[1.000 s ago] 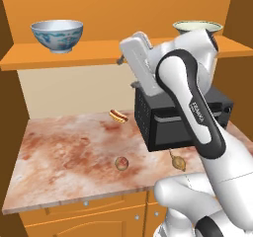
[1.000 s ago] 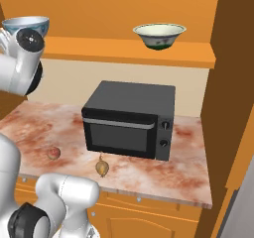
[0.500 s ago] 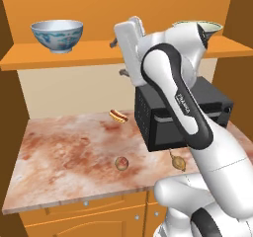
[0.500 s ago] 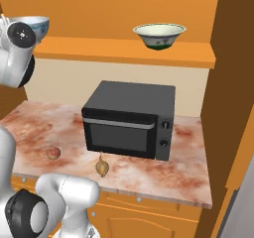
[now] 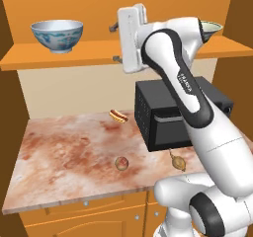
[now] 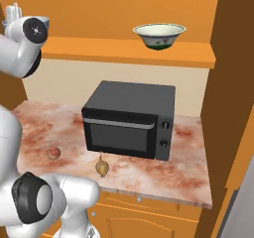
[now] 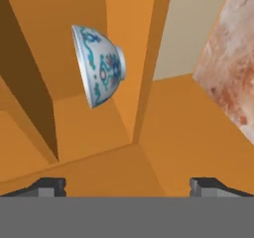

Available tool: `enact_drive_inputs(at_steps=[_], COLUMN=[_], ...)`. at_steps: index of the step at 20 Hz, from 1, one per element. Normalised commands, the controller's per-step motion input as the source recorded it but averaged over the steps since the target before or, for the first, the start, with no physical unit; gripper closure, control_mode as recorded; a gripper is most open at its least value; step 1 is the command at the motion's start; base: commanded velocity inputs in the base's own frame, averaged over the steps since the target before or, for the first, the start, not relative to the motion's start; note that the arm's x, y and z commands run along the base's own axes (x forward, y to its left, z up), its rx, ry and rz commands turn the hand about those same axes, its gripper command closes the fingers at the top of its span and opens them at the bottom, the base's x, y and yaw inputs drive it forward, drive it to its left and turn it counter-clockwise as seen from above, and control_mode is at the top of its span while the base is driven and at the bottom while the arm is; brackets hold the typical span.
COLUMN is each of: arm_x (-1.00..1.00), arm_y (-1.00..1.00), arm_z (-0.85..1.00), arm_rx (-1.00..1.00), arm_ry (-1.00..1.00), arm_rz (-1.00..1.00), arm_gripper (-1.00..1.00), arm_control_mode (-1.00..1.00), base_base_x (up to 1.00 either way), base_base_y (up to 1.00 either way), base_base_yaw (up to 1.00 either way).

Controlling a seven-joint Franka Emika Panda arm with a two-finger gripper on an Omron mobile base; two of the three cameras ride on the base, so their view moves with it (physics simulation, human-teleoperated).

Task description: Pick both bowls and place them on the counter. Then place the peach in one bowl and place the onion in the other bowl.

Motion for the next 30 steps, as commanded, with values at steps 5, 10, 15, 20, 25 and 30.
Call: enact_drive_inputs(at_steps=[5,10,15,20,25,30], arm_x=[0.34,0.26,0.23,0.38,0.40,0.36], arm_y=[0.16,0.08,0.12,0.19,0.13,0.15], arm_z=[0.15,0.12,0.05,0.00,-0.07,-0.14], arm_rx=[0.12,0.00,-0.08,-0.07,-0.11,-0.08], arm_ry=[0.08,0.13,0.10,0.00,0.12,0.17], arm_rz=[0.00,0.00,0.00,0.00,0.00,0.00], arm_gripper=[-1.00,-1.00,-1.00,-1.00,-1.00,-1.00], arm_control_mode=[-1.00,-1.00,-1.00,-1.00,-1.00,-1.00], base_base_x=[0.00,0.00,0.00,0.00,0.00,0.00], base_base_y=[0.00,0.00,0.00,0.00,0.00,0.00], base_base_yaw=[0.00,0.00,0.00,0.00,0.00,0.00])
